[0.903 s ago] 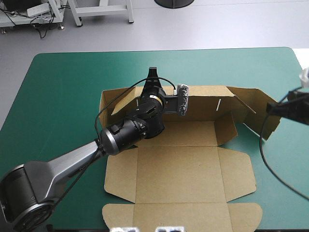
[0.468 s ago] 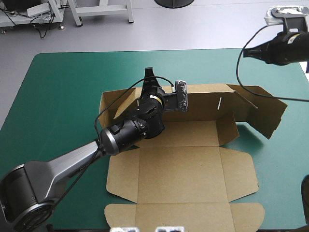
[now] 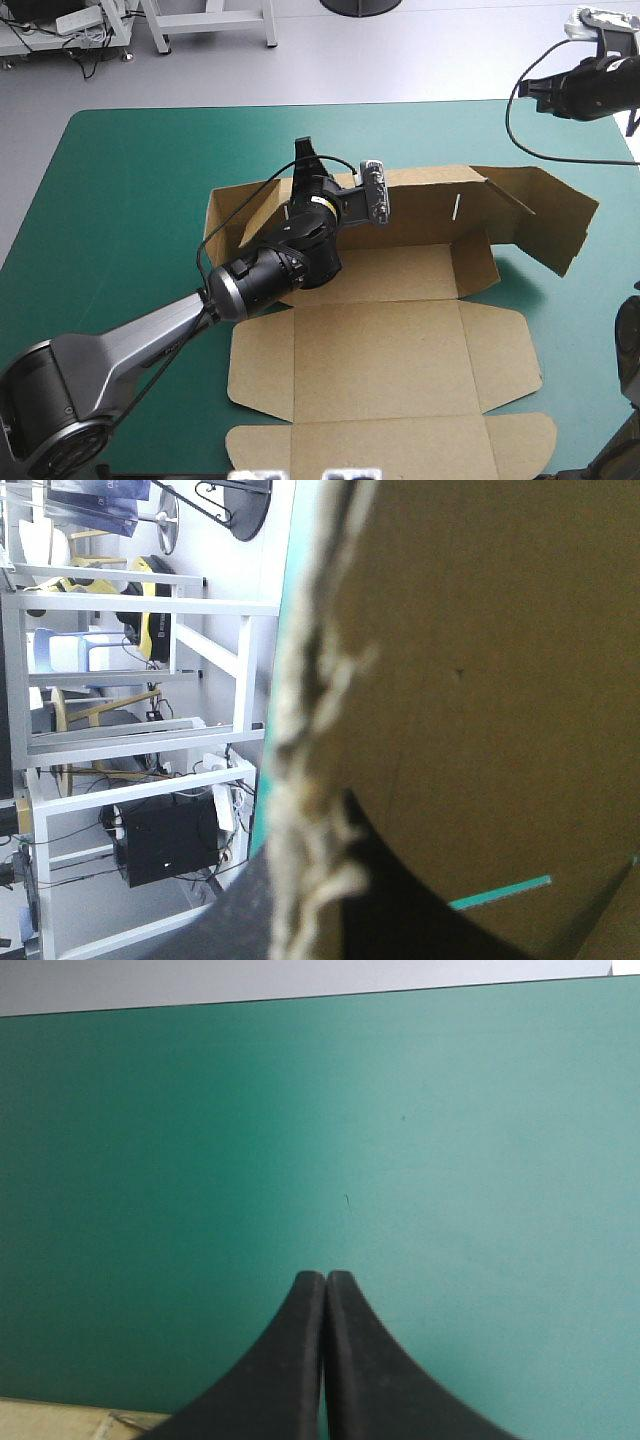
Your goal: Fold the box
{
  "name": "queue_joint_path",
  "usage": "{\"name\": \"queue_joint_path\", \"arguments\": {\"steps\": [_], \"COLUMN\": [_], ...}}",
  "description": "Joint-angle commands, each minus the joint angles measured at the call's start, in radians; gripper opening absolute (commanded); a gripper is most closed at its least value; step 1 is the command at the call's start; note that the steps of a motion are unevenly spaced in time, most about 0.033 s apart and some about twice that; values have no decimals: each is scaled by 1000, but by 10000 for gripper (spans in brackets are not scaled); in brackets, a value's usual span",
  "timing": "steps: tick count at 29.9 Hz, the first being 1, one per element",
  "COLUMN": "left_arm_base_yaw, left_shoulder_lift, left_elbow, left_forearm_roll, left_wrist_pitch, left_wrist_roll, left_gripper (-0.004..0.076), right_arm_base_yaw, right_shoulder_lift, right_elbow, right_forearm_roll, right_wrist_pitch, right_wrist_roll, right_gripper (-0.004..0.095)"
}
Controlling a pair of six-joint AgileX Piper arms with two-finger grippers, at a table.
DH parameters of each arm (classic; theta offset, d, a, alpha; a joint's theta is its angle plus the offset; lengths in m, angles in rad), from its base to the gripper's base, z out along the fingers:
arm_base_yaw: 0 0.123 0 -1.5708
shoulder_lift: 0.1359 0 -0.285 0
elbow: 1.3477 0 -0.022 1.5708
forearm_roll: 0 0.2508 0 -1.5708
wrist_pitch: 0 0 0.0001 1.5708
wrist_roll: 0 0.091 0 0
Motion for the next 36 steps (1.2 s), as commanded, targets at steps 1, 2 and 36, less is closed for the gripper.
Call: {"name": "queue_joint_path", "arguments": {"steps": [1,2,36], "left_arm_base_yaw": [-4,-4,-4], "left_shoulder_lift": [-56,-56,-54], "left_elbow": [-30,-30,-30], "left_forearm_roll": [57,57,57], "left_wrist_pitch": [-31,-31,-48], "left_wrist_roll": [-25,-25,-82], "left_gripper": [-10,-10,-10], "right_arm_base_yaw": [-8,-8,-60], "right_shoulder_lift": [-3,9,-176], "right_elbow": [-28,-26,470], "right_forearm_roll": [51,51,13], "right_wrist_pitch": [5,5,6], "right_wrist_roll": [-26,-26,-224], "right_gripper": [-18,-18,-18]}}
